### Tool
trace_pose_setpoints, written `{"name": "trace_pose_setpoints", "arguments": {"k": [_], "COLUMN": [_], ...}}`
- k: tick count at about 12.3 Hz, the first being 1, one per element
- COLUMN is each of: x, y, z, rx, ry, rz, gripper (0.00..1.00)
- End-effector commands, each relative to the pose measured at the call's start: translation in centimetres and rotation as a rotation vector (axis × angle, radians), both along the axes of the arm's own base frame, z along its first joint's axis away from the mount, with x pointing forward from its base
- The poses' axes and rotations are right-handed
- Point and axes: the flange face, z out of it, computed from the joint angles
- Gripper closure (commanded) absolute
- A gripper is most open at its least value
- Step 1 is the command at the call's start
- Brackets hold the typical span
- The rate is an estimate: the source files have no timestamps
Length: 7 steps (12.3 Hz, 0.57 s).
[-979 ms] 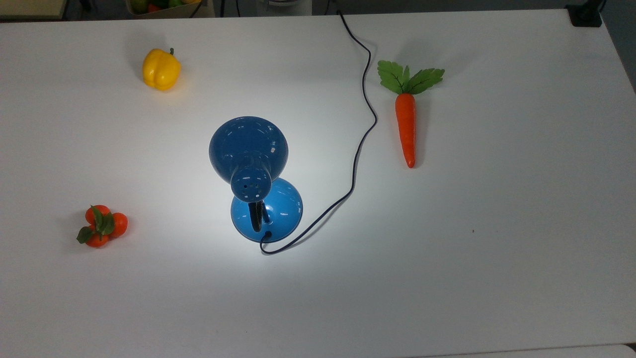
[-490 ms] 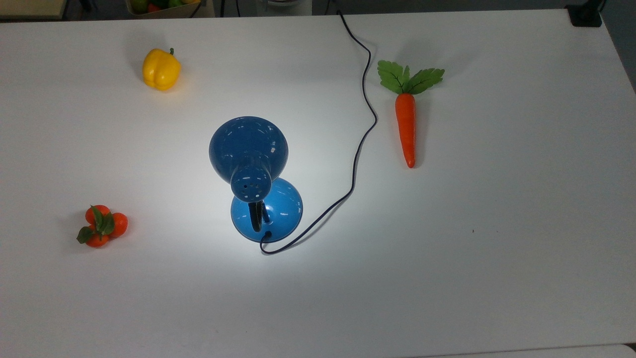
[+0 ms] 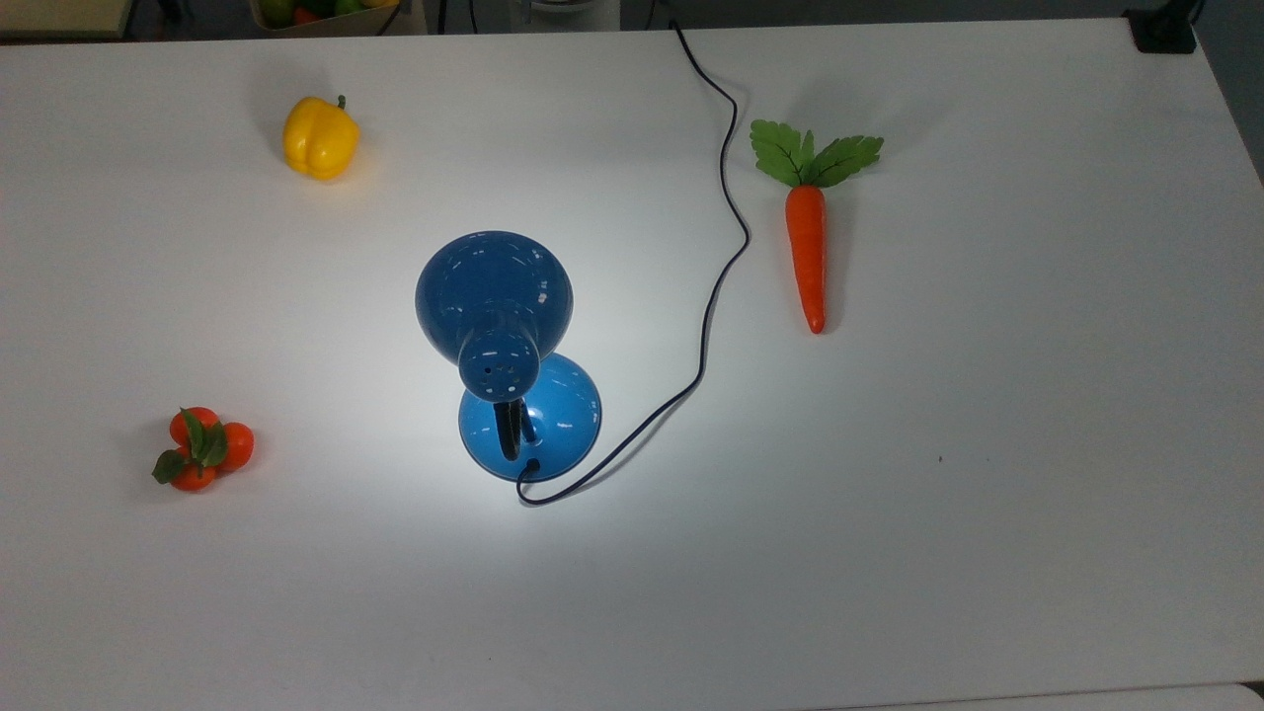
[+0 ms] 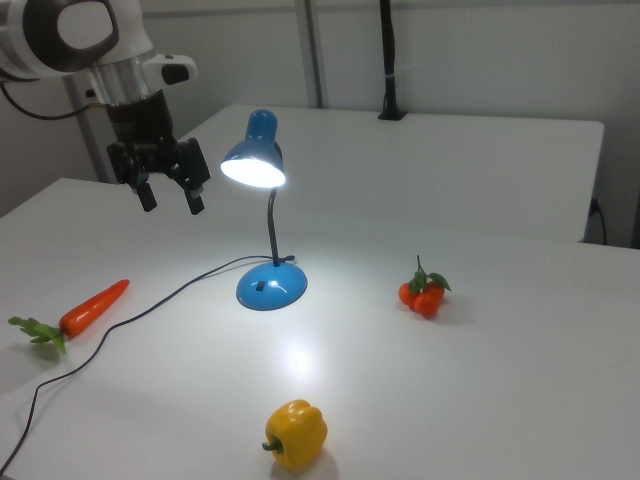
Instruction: Turn off lamp
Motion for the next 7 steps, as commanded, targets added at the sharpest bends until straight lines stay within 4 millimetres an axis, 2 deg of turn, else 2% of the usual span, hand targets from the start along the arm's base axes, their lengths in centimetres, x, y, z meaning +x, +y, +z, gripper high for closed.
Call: {"name": "trace_pose_setpoints", "arguments": {"k": [1, 3, 7], "x": [-0.46, -0.41, -0.28], "y": [-0.16, -0.16, -0.14], "z": [0.16, 0.02, 0.07], "rx": [0.010, 0.010, 0.010], "ry": [0.022, 0.023, 0.015], "rz": [0.012, 0.012, 0.013], "gripper": [0.48, 1.00, 1.00]}}
